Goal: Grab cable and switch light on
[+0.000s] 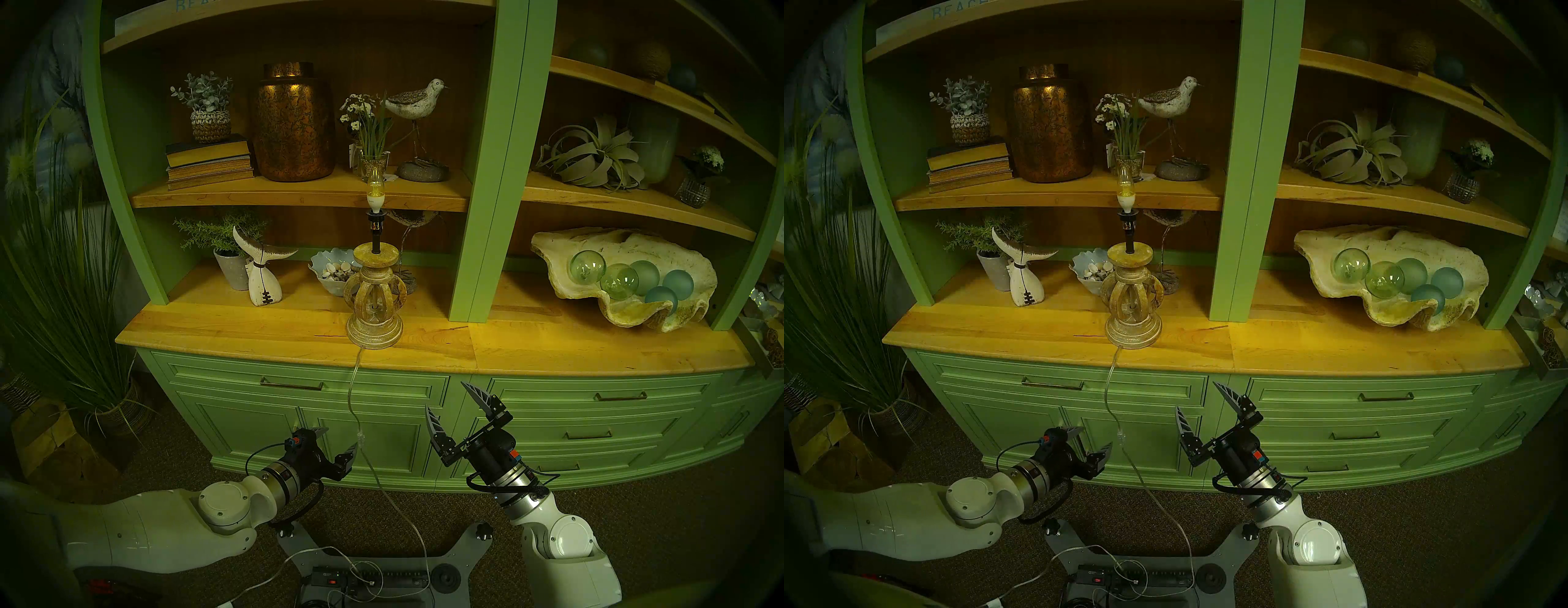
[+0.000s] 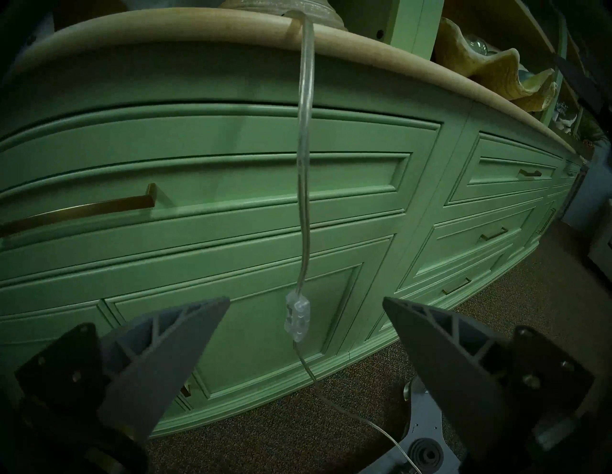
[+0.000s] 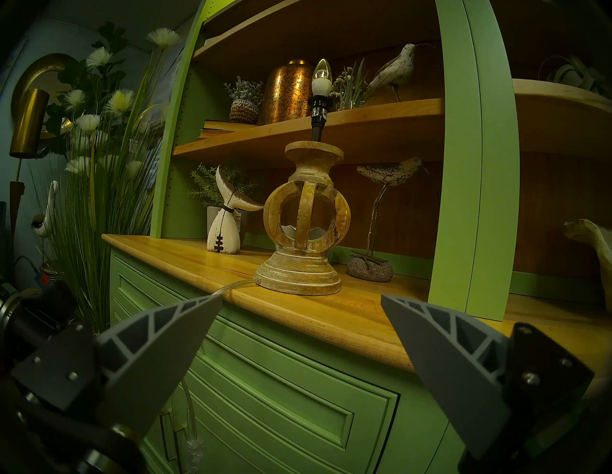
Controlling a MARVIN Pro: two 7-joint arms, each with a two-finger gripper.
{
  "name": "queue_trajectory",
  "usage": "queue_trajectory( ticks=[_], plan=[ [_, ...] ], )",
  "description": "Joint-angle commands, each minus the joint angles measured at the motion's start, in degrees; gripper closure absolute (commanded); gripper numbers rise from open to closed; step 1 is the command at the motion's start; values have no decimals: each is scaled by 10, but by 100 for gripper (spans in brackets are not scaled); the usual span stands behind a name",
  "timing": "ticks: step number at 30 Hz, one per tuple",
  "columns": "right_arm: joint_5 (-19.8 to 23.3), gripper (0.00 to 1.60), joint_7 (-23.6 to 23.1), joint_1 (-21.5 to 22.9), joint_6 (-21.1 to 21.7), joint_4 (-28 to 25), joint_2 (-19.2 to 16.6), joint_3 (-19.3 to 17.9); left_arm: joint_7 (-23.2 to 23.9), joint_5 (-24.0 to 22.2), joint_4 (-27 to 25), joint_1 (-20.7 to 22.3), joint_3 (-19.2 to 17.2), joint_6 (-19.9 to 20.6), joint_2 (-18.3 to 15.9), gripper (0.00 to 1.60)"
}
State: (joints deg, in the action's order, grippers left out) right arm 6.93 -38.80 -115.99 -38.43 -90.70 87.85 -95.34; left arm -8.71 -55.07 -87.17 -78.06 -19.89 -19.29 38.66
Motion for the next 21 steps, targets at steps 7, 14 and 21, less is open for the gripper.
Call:
queue_trajectory(
  ticks=[7,14,21],
  plan=[
    [1,0,-1,5,-3,-16,-1,1,-26,-22,49,38,0,-4,106,0],
    [1,0,-1,5,-3,-16,-1,1,-44,-12,93,49,28,-21,139,0],
    [1,0,-1,5,-3,-16,-1,1,-58,37,110,52,20,-60,158,0]
  ],
)
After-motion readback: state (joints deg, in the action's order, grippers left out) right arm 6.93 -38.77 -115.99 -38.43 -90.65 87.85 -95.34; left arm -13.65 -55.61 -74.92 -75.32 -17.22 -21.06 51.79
